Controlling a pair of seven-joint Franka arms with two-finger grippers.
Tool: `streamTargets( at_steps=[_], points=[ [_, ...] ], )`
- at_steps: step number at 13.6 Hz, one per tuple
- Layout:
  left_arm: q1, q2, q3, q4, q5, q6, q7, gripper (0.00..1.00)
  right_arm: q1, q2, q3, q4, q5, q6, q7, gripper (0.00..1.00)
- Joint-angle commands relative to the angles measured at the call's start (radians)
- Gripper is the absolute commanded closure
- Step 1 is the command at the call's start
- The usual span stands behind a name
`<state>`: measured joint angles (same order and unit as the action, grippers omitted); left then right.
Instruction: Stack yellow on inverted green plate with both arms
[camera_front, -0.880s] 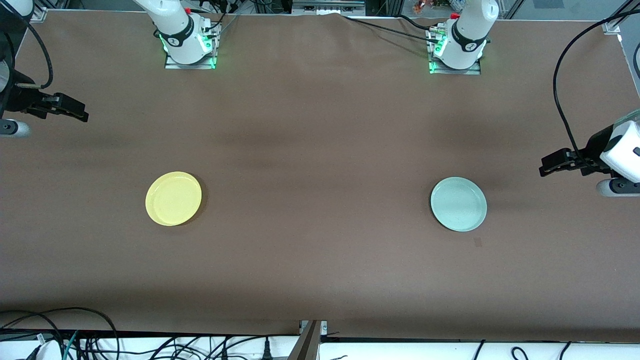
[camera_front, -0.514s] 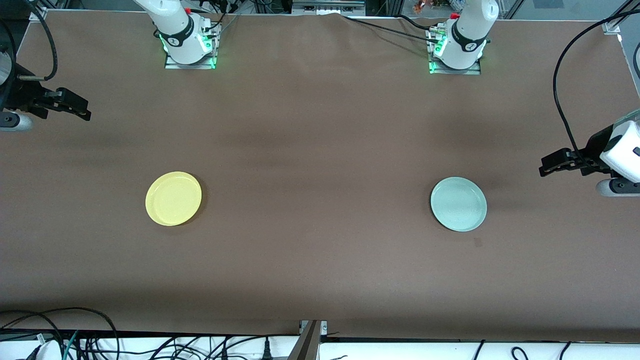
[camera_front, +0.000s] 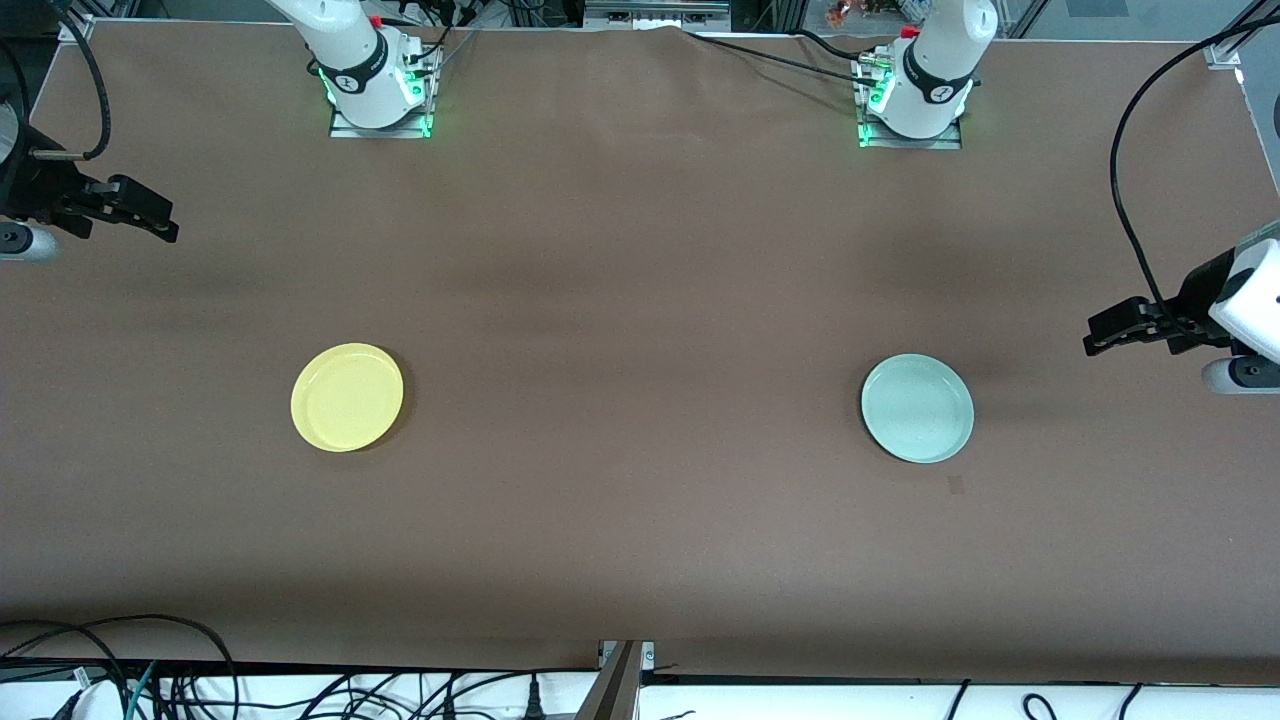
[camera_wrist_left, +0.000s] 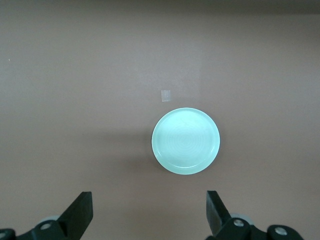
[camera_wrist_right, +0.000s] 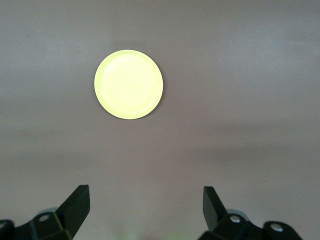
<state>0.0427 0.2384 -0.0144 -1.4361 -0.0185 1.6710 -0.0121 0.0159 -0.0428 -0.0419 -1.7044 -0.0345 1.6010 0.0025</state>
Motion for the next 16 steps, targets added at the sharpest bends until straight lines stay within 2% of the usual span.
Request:
streamTargets(
  at_steps=[1, 5, 16],
  points=[
    [-0.003, 0.025, 0.001, 0.04, -0.012, -0.02, 0.012, 0.0, -0.004, -0.006, -0.001, 0.002, 0.016, -0.004, 0.004, 0.0],
    [-0.02, 0.025, 0.002, 0.04, -0.009, -0.043, 0.012, 0.0, -0.004, -0.006, -0.001, 0.002, 0.016, -0.007, 0.004, 0.0],
    [0.022, 0.058, 0.004, 0.005, -0.024, -0.042, 0.018, 0.0, -0.004, -0.005, -0.001, -0.001, 0.016, -0.015, 0.004, 0.0]
  ],
)
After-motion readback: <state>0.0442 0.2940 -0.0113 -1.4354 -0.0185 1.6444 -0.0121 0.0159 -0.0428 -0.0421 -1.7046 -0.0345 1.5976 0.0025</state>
